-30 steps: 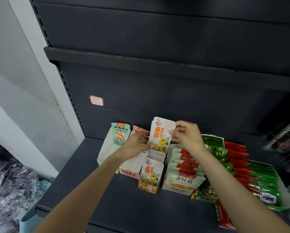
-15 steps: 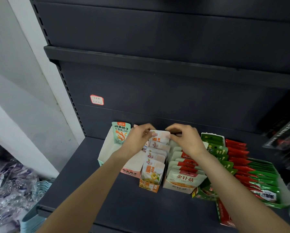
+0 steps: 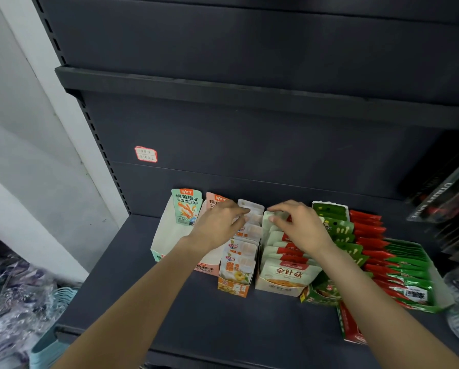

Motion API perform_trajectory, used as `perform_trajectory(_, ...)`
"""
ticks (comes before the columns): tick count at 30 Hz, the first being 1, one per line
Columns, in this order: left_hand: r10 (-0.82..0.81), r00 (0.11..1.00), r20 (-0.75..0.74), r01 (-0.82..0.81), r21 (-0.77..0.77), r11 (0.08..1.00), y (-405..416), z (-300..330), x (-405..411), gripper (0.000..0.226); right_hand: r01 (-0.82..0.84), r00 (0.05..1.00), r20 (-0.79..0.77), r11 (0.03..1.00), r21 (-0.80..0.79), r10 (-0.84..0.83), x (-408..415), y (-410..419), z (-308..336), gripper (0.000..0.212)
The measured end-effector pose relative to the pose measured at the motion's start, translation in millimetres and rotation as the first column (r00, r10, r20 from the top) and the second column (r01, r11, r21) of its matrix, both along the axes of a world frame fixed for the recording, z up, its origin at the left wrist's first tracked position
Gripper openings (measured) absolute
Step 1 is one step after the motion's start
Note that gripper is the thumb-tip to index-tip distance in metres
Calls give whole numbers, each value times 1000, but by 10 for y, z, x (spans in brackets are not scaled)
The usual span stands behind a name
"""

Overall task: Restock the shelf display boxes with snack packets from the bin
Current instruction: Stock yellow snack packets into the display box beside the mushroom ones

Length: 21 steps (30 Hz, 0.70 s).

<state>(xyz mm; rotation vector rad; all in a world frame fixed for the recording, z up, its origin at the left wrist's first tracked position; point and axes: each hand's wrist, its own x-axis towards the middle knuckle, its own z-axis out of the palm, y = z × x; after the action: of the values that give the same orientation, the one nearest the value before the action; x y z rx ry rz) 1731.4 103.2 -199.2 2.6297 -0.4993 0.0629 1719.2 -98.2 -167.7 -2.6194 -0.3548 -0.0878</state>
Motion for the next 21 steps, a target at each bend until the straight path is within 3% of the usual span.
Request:
perform_trajectory(3, -34, 999, -3, 34, 200, 979, 16, 7, -49, 40, -19, 1000, 12, 999, -50, 20, -22, -14, -12, 27)
perform_trajectory(6, -18, 999, -33, 26, 268, 963, 23, 4, -66, 42, -17, 999, 34, 997, -77, 20, -30, -3, -17, 27)
perform_trajectory(13, 18, 1000, -20, -15, 143, 990, -23, 99, -73, 36, 19, 999, 47, 996, -87, -15, -60, 46, 16, 29)
perform_trajectory(21, 175, 963, 205, -166, -60, 984, -48, 227, -236, 29, 96, 986, 137, 995, -18, -92, -339, 162, 68, 33)
